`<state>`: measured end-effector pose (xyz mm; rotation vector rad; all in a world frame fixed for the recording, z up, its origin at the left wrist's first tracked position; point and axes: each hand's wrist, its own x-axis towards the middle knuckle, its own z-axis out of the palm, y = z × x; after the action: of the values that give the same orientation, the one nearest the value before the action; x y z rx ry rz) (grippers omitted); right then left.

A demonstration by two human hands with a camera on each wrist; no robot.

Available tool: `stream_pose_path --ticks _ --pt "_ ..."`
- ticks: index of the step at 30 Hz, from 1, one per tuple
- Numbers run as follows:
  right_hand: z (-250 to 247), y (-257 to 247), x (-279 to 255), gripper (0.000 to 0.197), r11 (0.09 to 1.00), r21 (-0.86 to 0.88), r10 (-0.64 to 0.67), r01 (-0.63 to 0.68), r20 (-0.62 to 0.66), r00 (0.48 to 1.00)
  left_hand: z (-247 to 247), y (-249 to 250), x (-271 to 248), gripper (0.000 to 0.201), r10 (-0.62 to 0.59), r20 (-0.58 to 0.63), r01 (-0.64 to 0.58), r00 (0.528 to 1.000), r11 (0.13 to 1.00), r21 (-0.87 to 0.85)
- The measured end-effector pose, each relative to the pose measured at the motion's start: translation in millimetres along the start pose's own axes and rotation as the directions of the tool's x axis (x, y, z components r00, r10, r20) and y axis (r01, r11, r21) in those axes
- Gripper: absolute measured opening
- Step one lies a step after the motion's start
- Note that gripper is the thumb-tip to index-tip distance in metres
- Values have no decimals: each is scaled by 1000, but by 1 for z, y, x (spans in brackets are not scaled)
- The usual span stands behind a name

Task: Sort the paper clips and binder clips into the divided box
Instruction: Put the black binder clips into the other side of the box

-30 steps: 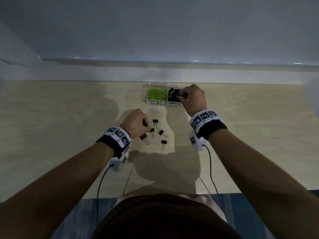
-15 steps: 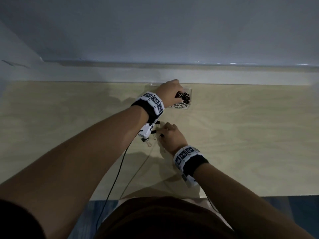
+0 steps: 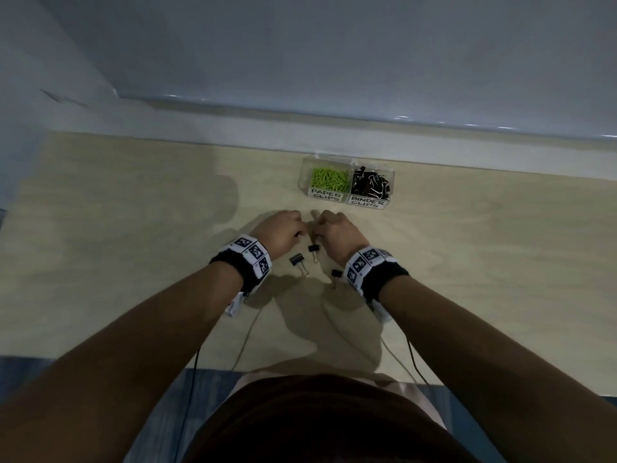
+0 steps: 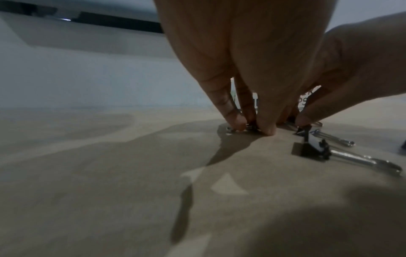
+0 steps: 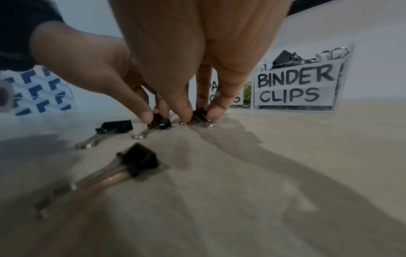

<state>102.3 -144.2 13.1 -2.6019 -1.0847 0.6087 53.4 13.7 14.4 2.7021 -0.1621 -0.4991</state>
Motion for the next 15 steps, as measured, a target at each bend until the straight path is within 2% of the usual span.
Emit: stream_pose_path --ticks 4,6,10,15 --pt "-4 9 -1 17 998 -12 58 -58 9 998 8 -8 -18 23 -41 -104 24 994 987 -156" --pt "-7 16 -3 16 993 8 118 -118 21 993 14 -8 -30 25 -14 -136 -16 991 976 -215" --pt "-8 35 -17 17 972 84 216 -220 54 975 30 -5 -46 35 122 -42 -127 992 980 -156" --pt "-4 51 -41 20 955 108 275 -276 26 961 35 -1 -47 39 97 11 -95 995 988 -121"
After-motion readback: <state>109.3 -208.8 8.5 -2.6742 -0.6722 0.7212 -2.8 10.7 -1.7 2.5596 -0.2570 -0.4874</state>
